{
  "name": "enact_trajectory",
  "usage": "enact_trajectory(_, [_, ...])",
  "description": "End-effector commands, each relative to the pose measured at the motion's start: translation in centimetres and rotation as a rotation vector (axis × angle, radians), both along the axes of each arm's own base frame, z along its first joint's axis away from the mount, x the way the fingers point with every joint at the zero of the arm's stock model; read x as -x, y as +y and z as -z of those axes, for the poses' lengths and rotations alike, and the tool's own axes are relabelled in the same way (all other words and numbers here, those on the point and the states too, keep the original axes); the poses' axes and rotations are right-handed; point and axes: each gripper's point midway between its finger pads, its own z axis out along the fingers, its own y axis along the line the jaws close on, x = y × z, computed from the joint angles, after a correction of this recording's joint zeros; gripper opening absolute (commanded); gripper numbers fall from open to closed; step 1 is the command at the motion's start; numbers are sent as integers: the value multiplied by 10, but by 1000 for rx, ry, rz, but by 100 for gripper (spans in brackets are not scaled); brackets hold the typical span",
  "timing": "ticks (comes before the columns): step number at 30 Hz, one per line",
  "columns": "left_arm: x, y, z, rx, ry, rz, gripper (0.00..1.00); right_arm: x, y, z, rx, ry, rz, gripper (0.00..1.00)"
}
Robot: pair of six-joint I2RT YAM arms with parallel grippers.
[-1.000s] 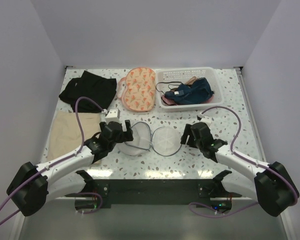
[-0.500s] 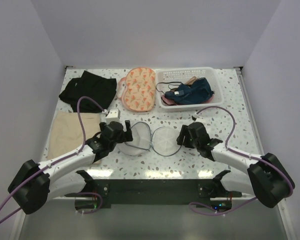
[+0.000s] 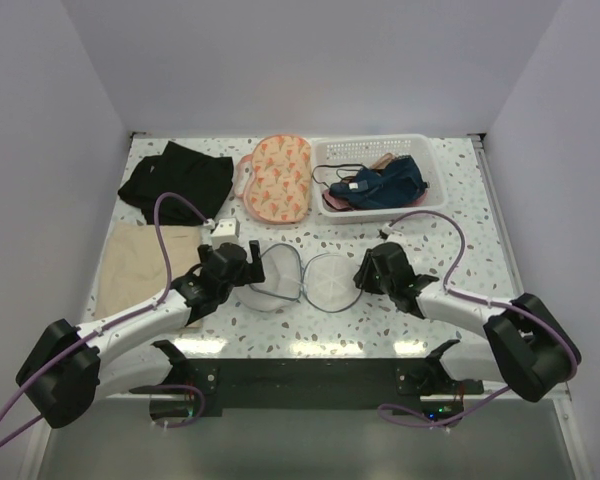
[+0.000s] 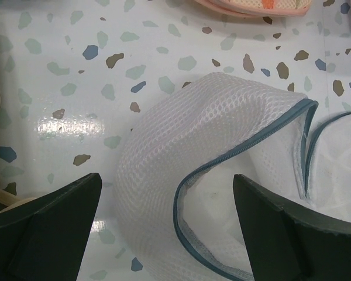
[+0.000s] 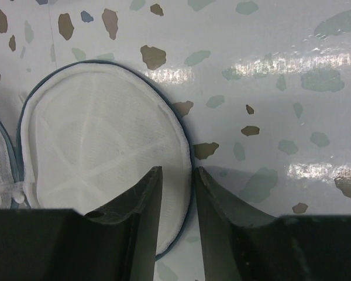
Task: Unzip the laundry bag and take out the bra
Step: Close the laundry bag at the center of the board.
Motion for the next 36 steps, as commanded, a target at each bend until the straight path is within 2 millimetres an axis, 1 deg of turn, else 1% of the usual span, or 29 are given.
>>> enact_trajectory(1, [-10,3,-14,-4,-46,-27,100,21,-15,27,91,126,25,28])
enact_trajectory(3, [-10,3,-15,-4,-49,-27,100,23,-17,28,100,137,34,24])
enact_trajectory(4, [-10,4,-15,-5,-49,-28,100,23,-17,28,103,136,35,19])
enact_trajectory(6, [-9,5,-15,-10,-49,-33,100,22,-18,28,107,135,45,13])
enact_trajectory(7, [-10,5,-15,-11,-50,-34,100,22,-20,27,109,136,50,4])
enact_trajectory(8, [-9,5,-15,-11,-50,-34,100,22,-20,27,111,135,54,0])
enact_trajectory(12, [-10,5,-17,-9,-52,-32,100,21,-19,17,81,89,49,0])
enact_trajectory(13, [-9,5,-17,-11,-52,-32,100,20,-19,9,60,60,54,0])
enact_trajectory(15, [-10,5,-19,-8,-57,-31,100,19,-21,2,51,35,64,0])
enact_trajectory(16, [-10,5,-19,-10,-57,-31,100,18,-22,-7,34,7,70,0])
enact_trajectory(17, [-10,5,-20,-9,-58,-31,100,19,-24,-9,37,5,73,0])
enact_trajectory(19, [-10,5,-19,-10,-57,-31,100,18,-26,-21,22,-31,83,0])
enact_trajectory(24, [-10,3,-18,-8,-53,-27,100,21,-33,-41,7,-82,98,0])
enact_trajectory(28, [-10,3,-12,-14,-38,-25,100,18,-39,-67,8,-139,115,0])
enact_trajectory(29, [-9,3,-10,-15,-35,-24,100,19,-42,-70,17,-142,123,0])
enact_trajectory(31, [-9,2,-6,-21,-25,-21,100,17,-42,-88,-1,-182,124,0])
enact_trajectory(32, [-10,2,-6,-20,-24,-22,100,17,-45,-93,4,-191,128,0])
enact_trajectory(34, [-10,0,-6,-13,-22,-18,100,15,-46,-110,-14,-232,136,0])
enact_trajectory(36, [-10,-1,-8,-6,-29,-19,100,14,-49,-120,-4,-256,140,0])
